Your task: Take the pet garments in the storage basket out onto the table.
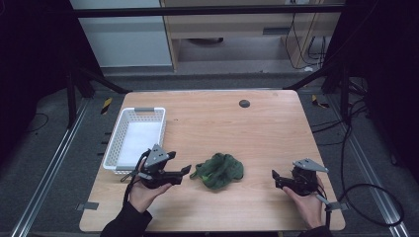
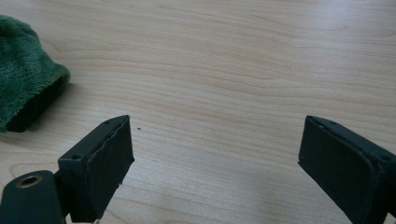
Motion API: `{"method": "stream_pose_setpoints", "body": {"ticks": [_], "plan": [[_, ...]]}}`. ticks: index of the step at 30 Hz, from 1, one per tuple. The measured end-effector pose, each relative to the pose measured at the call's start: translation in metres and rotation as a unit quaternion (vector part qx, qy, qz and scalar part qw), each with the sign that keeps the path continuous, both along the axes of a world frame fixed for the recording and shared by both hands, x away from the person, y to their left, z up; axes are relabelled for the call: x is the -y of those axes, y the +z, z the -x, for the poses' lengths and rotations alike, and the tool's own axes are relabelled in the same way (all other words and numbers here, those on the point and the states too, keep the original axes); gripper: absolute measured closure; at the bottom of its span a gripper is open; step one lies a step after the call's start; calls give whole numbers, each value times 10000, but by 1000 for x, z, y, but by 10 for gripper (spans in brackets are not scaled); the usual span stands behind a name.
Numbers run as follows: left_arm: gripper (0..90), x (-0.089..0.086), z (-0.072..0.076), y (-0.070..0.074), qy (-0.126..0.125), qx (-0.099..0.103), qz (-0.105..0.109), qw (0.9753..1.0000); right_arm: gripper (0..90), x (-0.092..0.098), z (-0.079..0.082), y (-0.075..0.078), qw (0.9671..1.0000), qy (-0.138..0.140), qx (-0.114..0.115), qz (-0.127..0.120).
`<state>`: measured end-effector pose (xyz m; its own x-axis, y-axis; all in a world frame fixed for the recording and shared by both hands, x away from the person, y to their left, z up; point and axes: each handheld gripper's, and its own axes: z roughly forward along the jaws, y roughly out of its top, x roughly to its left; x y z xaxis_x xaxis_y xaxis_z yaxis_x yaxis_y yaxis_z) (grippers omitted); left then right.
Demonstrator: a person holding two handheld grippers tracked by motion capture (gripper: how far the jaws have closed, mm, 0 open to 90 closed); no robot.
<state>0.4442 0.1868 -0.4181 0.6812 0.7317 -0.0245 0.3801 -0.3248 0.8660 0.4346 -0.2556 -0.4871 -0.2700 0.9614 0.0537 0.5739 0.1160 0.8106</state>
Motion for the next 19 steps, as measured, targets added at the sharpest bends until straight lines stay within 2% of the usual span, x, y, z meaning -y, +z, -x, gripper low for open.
{"method": "stream_pose_setpoints", "body": {"ticks": [3,8,14,16,19], "plan": [[258,-8,2,-5,138,-50,116,9998,99,0,1,0,10000,12,-8,-20],[269,-21,9,-17,378,-66,162,9991,96,-1,1,-1,10000,32,20,13],[304,-31,17,-19,452,-62,212,9987,90,-1,2,-2,10000,39,32,31],[315,-35,20,-21,467,-127,265,9985,90,-1,2,-2,10000,42,25,5],[350,-41,24,-24,504,-197,232,9983,90,-1,2,-2,10000,45,23,6]]}}
